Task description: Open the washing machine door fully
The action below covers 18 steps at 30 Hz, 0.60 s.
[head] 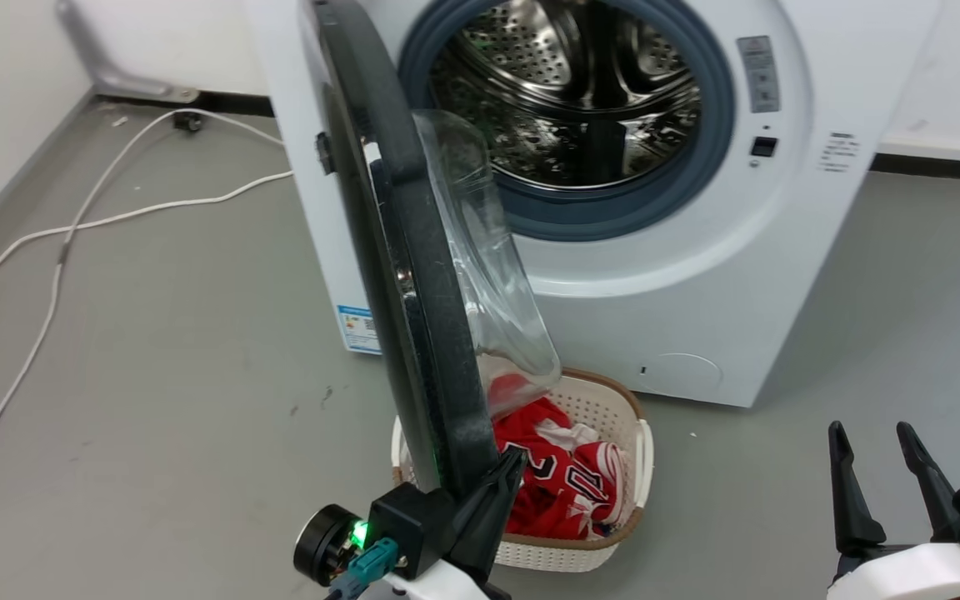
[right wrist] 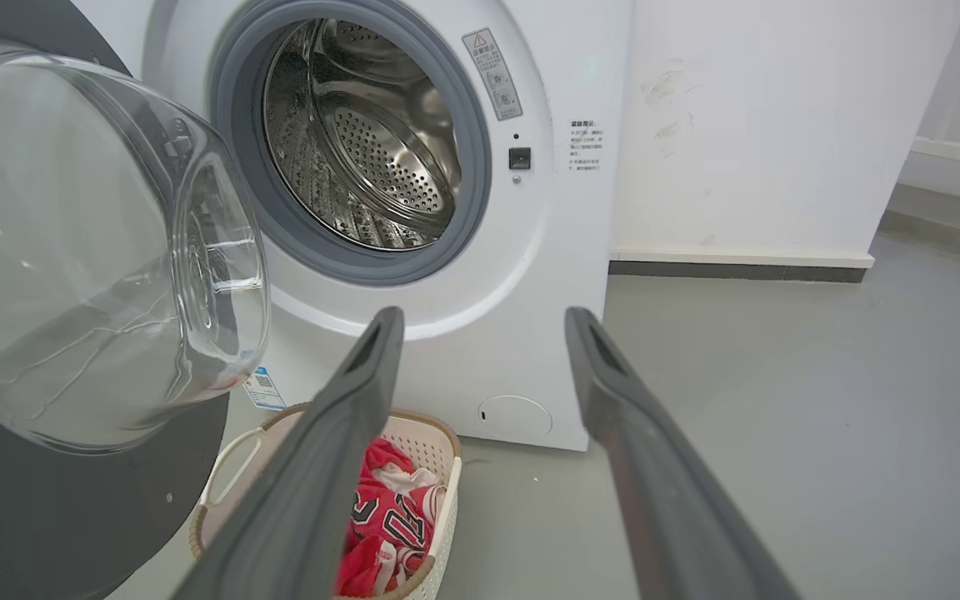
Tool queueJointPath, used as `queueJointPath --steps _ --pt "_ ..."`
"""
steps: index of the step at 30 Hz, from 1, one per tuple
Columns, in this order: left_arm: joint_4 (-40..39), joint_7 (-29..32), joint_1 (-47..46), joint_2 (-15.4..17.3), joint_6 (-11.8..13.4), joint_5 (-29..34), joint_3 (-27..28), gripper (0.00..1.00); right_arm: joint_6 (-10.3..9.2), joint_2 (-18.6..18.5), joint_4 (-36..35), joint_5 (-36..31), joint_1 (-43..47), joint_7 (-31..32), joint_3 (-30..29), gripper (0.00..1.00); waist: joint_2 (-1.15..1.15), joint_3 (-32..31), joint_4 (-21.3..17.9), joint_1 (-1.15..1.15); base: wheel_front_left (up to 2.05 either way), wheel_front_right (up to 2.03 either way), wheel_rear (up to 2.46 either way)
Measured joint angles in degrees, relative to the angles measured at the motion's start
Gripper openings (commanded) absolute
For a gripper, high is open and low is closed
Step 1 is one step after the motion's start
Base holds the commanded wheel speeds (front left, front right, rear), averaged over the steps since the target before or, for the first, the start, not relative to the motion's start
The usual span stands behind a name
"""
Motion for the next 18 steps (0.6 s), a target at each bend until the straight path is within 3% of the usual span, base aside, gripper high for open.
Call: queueJointPath --steps 11,18 --pt "-3.2 0.1 2.4 3.0 3.7 -1.0 4.3 0.00 0.00 0.0 -0.1 0.2 0.0 -0.3 -0.7 1.00 0.00 0.3 7.2 0.00 0.00 0.00 0.00" --pt "-2.8 -0.6 2.4 6.1 4.6 -1.1 7.9 0.00 0.00 0.0 0.0 0.2 -0.5 0.0 -1.0 1.00 0.00 0.4 11.0 0.00 0.00 0.00 0.00"
